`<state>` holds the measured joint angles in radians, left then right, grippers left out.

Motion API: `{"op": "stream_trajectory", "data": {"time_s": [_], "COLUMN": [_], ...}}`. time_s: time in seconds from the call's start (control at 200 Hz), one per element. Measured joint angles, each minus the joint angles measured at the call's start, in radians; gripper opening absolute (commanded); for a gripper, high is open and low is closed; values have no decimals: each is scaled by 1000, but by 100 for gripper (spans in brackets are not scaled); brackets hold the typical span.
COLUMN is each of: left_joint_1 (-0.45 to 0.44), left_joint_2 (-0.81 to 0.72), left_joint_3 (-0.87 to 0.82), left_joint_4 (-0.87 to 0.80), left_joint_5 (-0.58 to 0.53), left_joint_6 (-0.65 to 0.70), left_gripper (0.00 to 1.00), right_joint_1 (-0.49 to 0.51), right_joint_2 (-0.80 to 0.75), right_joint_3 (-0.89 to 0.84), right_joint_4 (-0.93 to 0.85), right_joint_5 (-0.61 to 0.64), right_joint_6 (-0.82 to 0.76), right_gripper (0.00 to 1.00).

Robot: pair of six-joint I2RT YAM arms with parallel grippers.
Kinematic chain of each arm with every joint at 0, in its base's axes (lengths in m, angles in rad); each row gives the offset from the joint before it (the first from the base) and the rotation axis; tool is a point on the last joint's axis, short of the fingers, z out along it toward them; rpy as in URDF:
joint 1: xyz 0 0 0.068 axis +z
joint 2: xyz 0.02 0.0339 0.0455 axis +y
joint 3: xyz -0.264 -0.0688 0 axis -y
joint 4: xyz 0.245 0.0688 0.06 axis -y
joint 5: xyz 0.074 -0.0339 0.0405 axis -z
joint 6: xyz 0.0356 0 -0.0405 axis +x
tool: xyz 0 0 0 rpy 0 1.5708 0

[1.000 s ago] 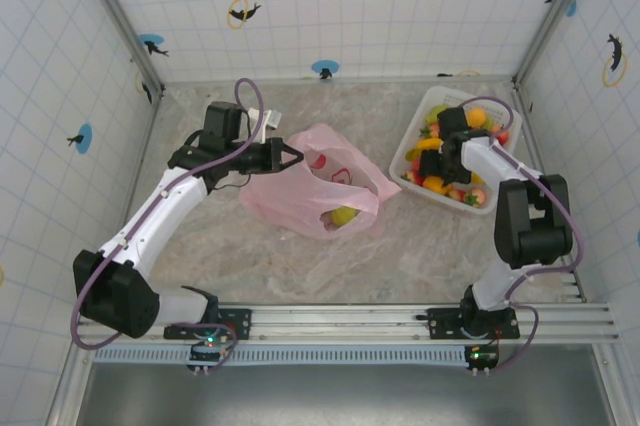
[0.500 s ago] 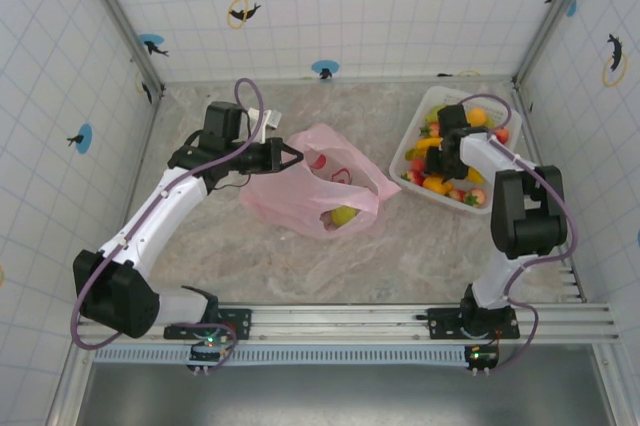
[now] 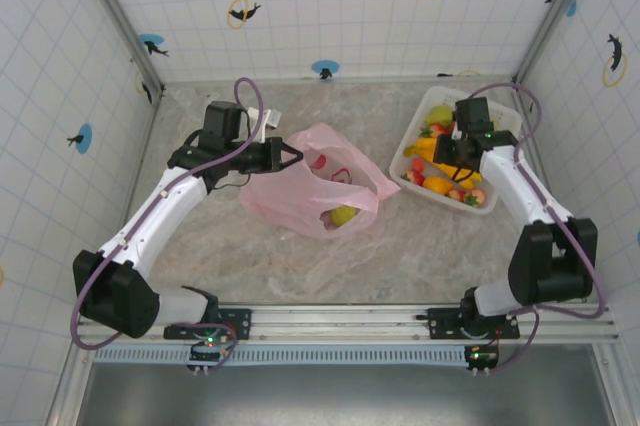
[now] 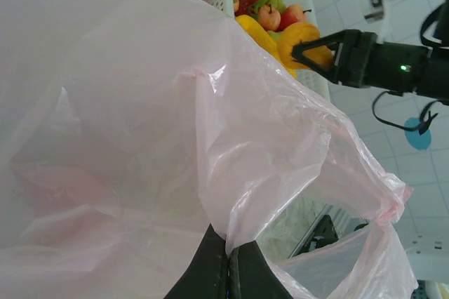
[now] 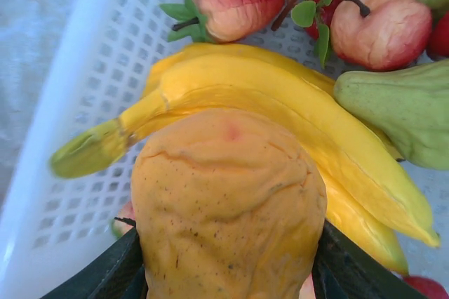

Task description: Place the fake fruits into the plastic bag and tie a complex knot

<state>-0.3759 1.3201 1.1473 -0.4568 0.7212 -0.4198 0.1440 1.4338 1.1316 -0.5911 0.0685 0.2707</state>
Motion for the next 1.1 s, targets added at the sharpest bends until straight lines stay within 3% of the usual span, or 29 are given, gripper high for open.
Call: {"op": "stream_trajectory", "data": {"time_s": [0.27,0.515,0.681,0.851,1.101], "left_joint_1": [0,0,0,0,0], "left_joint_2": [0,0,0,0,0], "left_joint_3": [0,0,0,0,0], "left_joint_4": [0,1,1,1,0], "left_joint_5": [0,0,0,0,0], "left_joint_6": [0,0,0,0,0], "left_gripper": [0,0,0,0,0], "right_joint_1": [35,265,492,681,754], "right_joint_2": [-301,-482,-452,-312,-126], "right_joint_3": [-29,-20,29,123,180], "right_joint_4": [-66,-70,-32,17,59], "right_joint_5": [-101,-159,-153,-106,-45], "right_joint_6": [20,106,157,165,162], "right_gripper": [48,49,49,49,48]}}
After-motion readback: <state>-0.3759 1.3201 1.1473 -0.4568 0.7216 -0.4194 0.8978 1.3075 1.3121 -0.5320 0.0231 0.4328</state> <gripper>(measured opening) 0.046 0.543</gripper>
